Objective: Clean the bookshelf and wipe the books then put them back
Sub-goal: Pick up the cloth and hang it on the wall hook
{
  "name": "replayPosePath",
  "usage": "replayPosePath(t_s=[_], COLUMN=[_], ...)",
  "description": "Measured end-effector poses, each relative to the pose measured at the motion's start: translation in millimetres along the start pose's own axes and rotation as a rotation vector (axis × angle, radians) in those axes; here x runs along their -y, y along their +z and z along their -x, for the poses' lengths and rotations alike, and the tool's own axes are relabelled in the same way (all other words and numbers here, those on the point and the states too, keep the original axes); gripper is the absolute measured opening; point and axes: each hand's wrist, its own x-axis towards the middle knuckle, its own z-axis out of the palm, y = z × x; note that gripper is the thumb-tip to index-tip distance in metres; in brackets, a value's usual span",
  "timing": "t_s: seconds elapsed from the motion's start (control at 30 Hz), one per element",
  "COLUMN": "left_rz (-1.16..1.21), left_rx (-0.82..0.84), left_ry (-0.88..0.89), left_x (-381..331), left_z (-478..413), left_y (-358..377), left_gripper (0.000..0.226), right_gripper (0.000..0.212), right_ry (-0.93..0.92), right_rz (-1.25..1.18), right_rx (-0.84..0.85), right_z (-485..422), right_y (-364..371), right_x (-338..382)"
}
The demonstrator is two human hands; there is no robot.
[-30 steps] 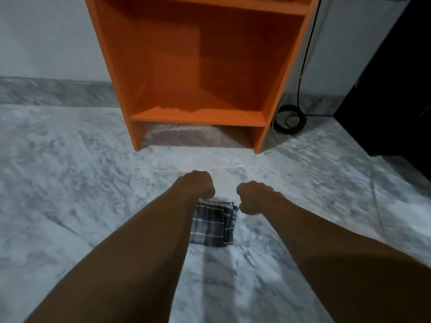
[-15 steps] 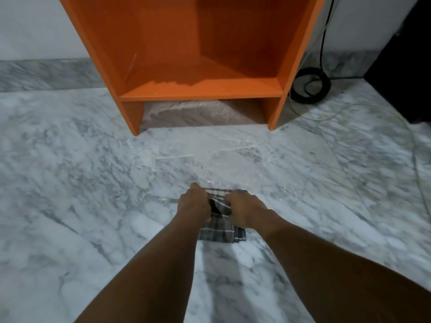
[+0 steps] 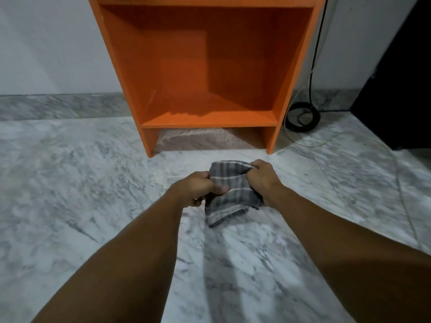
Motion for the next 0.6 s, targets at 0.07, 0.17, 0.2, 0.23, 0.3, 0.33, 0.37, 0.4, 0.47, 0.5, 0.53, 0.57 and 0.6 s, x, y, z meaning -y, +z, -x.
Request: replayPosePath(t_s=[0.07,0.17,0.2,0.23,0.3,0.33,0.37,0.4,0.47,0.5,0.53,0.57,0.6], left_rz=[0.018,-0.003,0.008,0.043,0.16,0.161,0.085,-0.032,-0.219,-0.269,-0.293,-0.31,-0.328], left_rx=[0.101,0.129,0.06,-0.013,-0.136,-0.197,-0.272,-0.348,-0.459,-0.483,-0.501,-0.533,-0.571], left_ry=[-0.015,0.028,0.072,0.123,0.226,0.284,0.341,0.393,0.498,0.537,0.557,0.568,0.573], left_x=[-13,-26,-29,-34,-47,-53,-60,-66,-73,-76,-77,-78,-79], left_z=[16,34,36,38,43,46,50,55,63,65,64,66,66], left_y=[-7,-7,-8,-8,-11,-12,-13,-13,-9,-7,-5,-4,-4], left_gripper=[0.027,0.022,0.021,0.023,0.033,0.035,0.033,0.029,0.024,0.024,0.023,0.02,0.016], right_gripper=[0.032,0.035,0.037,0.038,0.04,0.042,0.042,0.04,0.022,0.014,0.013,0.011,0.01], right_ry=[0.023,0.038,0.032,0.018,-0.013,-0.03,-0.045,-0.057,-0.086,-0.1,-0.116,-0.138,-0.16], right_rz=[-0.214,-0.456,-0.499,-0.534,-0.563,-0.542,-0.514,-0.485,-0.427,-0.418,-0.422,-0.428,-0.426], right_rx=[-0.043,-0.065,-0.071,-0.076,-0.089,-0.091,-0.074,-0.043,0.011,0.025,0.031,0.023,0.004], right_z=[4,11,13,15,20,23,26,30,40,45,49,52,54], right_y=[-18,-40,-46,-49,-56,-59,-61,-62,-66,-67,-69,-69,-70], right_x=[20,47,54,60,68,71,74,78,88,92,96,99,101])
